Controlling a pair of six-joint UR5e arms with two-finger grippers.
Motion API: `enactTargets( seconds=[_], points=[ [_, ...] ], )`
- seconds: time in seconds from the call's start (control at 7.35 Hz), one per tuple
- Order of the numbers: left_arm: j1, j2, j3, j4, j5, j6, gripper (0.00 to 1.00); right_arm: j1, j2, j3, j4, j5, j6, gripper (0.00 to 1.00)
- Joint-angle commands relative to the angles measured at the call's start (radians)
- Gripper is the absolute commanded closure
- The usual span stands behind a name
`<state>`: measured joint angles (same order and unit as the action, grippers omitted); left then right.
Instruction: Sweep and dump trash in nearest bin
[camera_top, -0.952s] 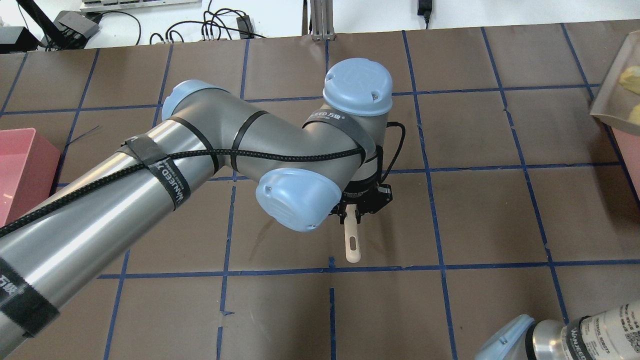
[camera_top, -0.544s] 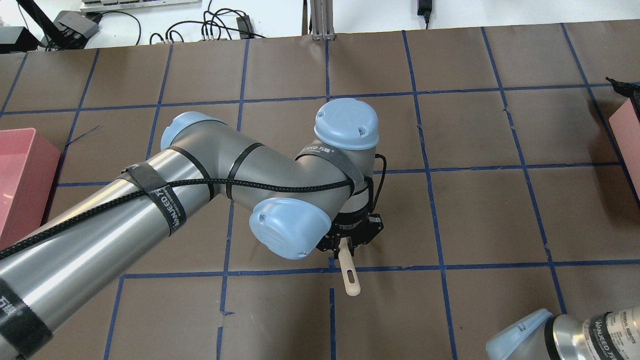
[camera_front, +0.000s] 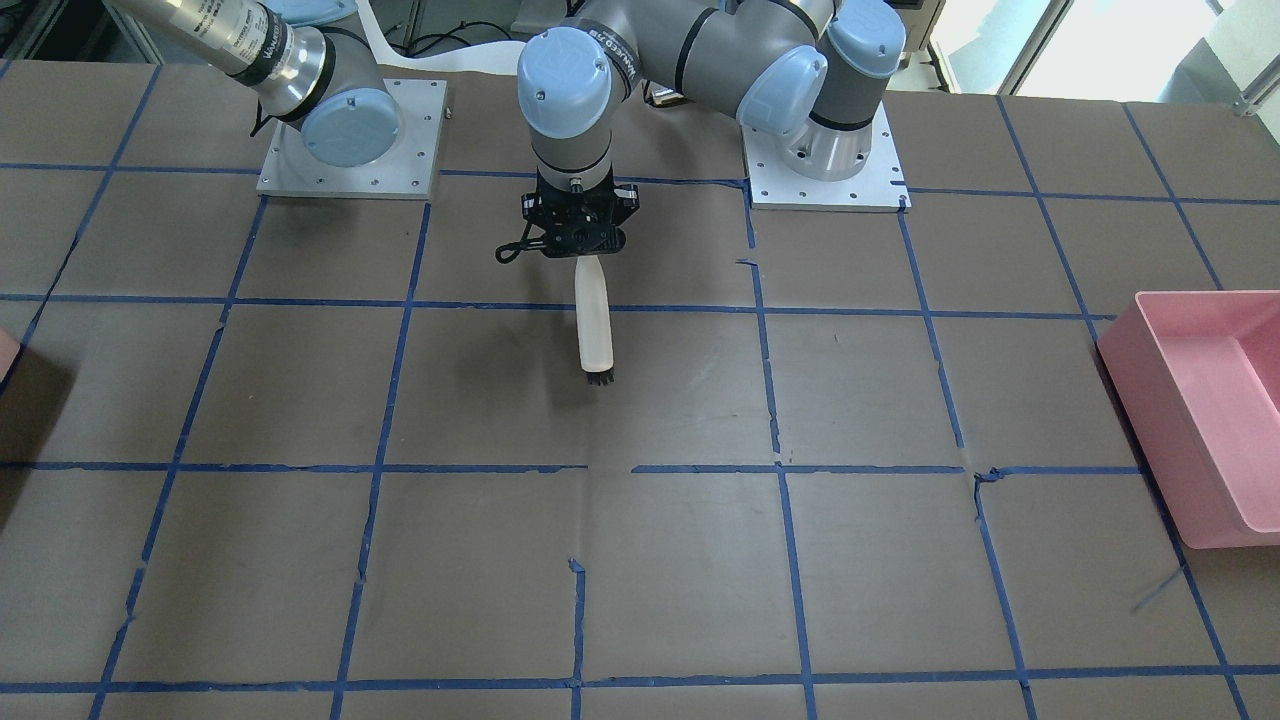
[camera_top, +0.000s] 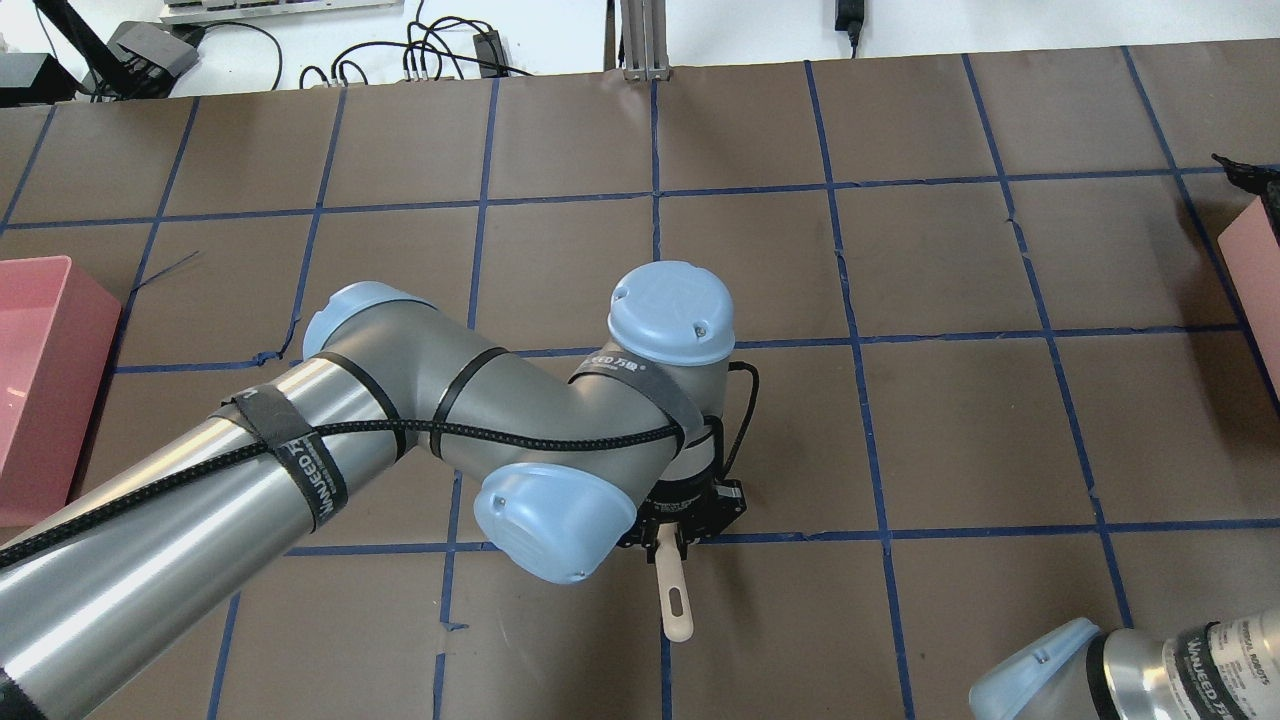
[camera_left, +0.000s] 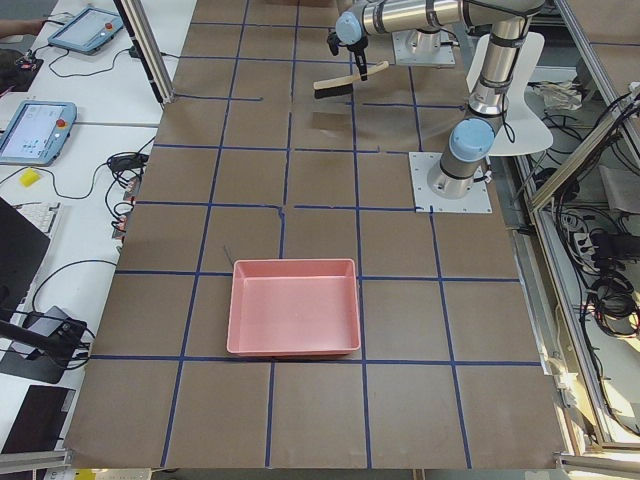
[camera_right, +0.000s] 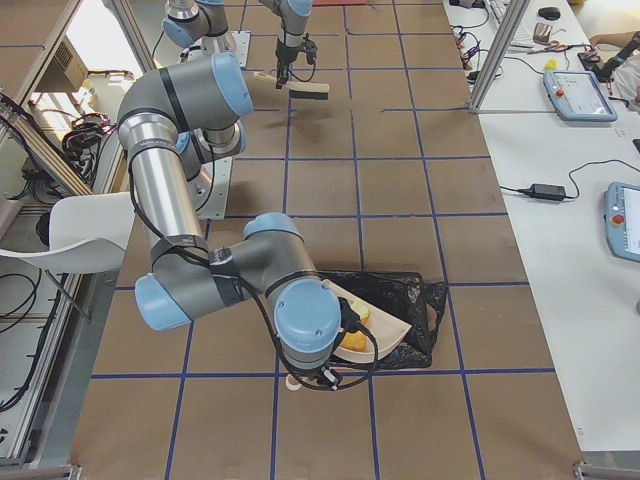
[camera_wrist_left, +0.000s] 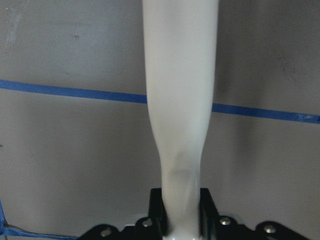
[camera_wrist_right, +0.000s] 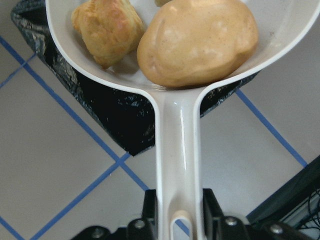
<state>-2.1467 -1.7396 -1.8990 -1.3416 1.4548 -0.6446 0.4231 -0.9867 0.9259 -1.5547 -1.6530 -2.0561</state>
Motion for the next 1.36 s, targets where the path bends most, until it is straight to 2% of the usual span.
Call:
enactTargets(
  seconds=[0.0, 0.14, 0.41, 0.54, 0.95, 1.22],
  points=[
    [-0.016, 0.043, -0.083, 0.077, 0.001, 0.037, 0.94, 0.083, -0.010, 0.019, -0.053, -0.190, -0.009, 1.00],
    [-0.024, 0.061, -0.119, 0.137, -0.002, 0.042, 0.94, 0.123, -0.007, 0.022, -0.112, -0.244, -0.009, 1.00],
    [-0.027, 0.061, -0.130, 0.150, -0.002, 0.043, 0.94, 0.157, -0.004, 0.036, -0.146, -0.293, -0.010, 1.00],
    [-0.028, 0.061, -0.140, 0.163, -0.002, 0.057, 0.94, 0.193, -0.003, 0.065, -0.183, -0.353, -0.033, 1.00],
    [-0.029, 0.029, -0.199, 0.304, -0.007, 0.054, 0.94, 0.230, -0.015, 0.082, -0.243, -0.401, -0.059, 1.00],
    [-0.028, 0.029, -0.201, 0.306, -0.007, 0.051, 0.94, 0.279, -0.041, 0.079, -0.290, -0.438, -0.059, 1.00]
  ],
)
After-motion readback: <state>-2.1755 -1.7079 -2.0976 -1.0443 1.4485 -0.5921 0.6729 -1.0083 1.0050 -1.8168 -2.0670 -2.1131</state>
